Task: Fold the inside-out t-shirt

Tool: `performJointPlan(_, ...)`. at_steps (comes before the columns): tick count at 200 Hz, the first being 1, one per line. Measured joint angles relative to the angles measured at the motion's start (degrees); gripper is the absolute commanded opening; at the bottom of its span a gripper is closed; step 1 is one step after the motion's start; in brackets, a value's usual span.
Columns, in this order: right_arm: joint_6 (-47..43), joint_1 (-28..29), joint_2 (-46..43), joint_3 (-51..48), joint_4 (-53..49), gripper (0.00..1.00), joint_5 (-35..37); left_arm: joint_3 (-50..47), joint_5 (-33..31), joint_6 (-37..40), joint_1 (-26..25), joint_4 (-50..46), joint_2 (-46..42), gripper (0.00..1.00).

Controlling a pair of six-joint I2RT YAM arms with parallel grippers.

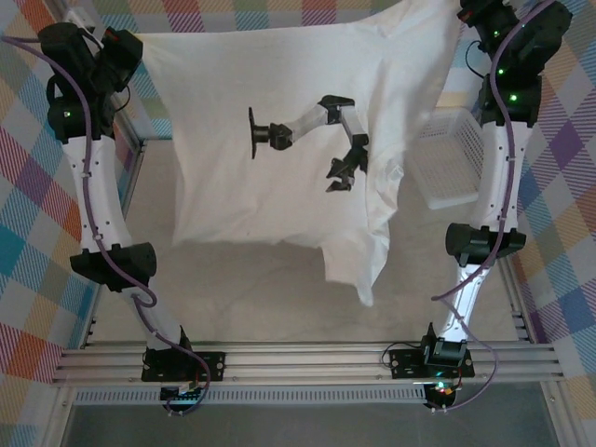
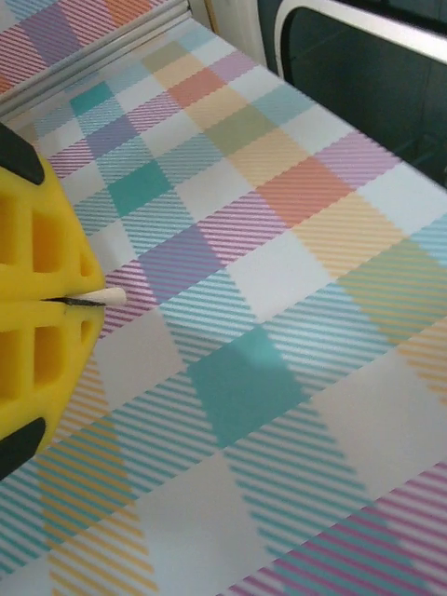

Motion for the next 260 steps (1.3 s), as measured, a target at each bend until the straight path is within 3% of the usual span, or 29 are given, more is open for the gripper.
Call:
performJointPlan(39, -1.73, 3.61, -6.86, -0.37, 0.02, 0.00, -0.66, 4.48, 0.72, 0.31, 0.00, 0.13, -7.15, 0.00)
performJointPlan(60, -1.75, 3.78, -13.88, -3.13, -0.11, 0.00, -3.02, 0.42, 1.07, 1.53, -0.28, 1.57, -13.68, 0.00)
performJointPlan(79, -1.84, 3.48, -21.64, -14.38, -0.31, 0.00, -7.43, -20.65, 0.94, 4.17, -1.22, 6.84, -24.85, 0.00)
performJointPlan(104, -2.89, 3.48, -32.28, -42.91, 4.85, 0.00, -14.56, -56.02, 1.16, 6.43, -2.01, 17.40, -36.85, 0.00)
performJointPlan(133, -4.33, 3.54, -36.24, -81.79, 10.45, 0.00, -15.91, -86.71, 2.10, 6.95, -2.93, 23.61, -35.06, 0.00)
performJointPlan(152, -4.70, 3.48, -34.62, -101.98, 9.05, 0.00, -14.29, -98.71, 2.69, 6.93, -4.11, 23.91, -33.16, 0.00)
performJointPlan(170, -4.76, 3.48, -34.67, -109.61, 6.08, 0.00, -14.12, -102.27, 2.84, 6.95, -5.29, 23.96, -33.29, 0.00)
performJointPlan(208, -3.82, 3.58, -42.86, -110.88, 6.29, 0.00, -10.99, -103.91, 0.09, 6.95, -5.64, 24.28, -39.65, 0.00)
performJointPlan(252, 3.72, 3.58, -73.31, -123.82, 1.29, 0.01, 5.75, -110.53, -3.76, 5.92, -5.70, 19.12, -59.19, 0.00)
performJointPlan(257, 4.57, 3.58, -76.98, -125.24, 0.46, 0.04, 7.45, -110.92, -4.04, 5.86, -5.70, 18.18, -61.79, 0.06)
performJointPlan(260, 5.09, 3.58, -79.67, -126.49, -0.09, 0.08, 8.76, -111.12, -4.22, 5.81, -5.70, 17.75, -62.97, 0.16)
